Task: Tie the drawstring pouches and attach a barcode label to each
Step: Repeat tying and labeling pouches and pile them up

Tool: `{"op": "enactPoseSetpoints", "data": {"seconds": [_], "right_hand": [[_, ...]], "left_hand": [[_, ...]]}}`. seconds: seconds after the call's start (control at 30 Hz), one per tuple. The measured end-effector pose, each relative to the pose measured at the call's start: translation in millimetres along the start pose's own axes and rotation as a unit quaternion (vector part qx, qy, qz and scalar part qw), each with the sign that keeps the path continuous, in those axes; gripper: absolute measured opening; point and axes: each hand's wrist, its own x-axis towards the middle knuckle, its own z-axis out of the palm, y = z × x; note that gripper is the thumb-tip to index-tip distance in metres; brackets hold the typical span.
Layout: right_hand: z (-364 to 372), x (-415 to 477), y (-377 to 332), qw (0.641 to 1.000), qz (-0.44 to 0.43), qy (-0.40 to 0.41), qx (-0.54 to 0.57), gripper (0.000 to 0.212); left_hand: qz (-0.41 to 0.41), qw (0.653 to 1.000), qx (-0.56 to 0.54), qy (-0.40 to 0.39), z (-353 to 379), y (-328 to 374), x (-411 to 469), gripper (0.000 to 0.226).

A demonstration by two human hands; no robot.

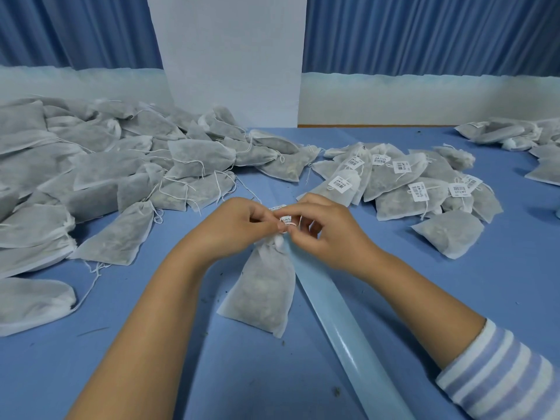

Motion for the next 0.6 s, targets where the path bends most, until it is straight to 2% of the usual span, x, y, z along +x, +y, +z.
{"op": "enactPoseSetpoints", "data": {"seconds": [0.1,0.2,0.3,0.4,0.5,0.6], "right_hand": [[0.0,-0.5,2.5,0.998,-0.019,0.008,-0.056,0.019],[-1.2,-0.2,3.6,0.998,0.004,0.01,-0.067,0.007],[-1.3,1.5,0.8,0.998,0.063,0.013,0.006,0.007],[-3.6,3.8,-3.6,0.988,0.117,-0.014,0.104,0.016],[-7.2,4.9,-6.5,0.975,0.133,-0.032,0.175,0.013],[-8.8,5.4,-7.0,0.969,0.147,-0.035,0.194,0.012]], "left_hand": [[0.001,1.0,0.003,-0.003,-0.6,-0.8,0.7,0.017],[0.007,0.999,0.015,0.03,-2.2,-5.6,3.2,0.015],[0.016,0.998,0.03,0.051,-0.1,-5.6,4.7,0.011],[0.031,0.999,-0.008,0.041,1.1,-4.2,3.4,0.004],[0.049,0.998,-0.033,0.024,0.2,-1.7,0.4,0.009],[0.058,0.997,-0.045,0.013,-1.7,-0.1,-1.3,0.012]]}}
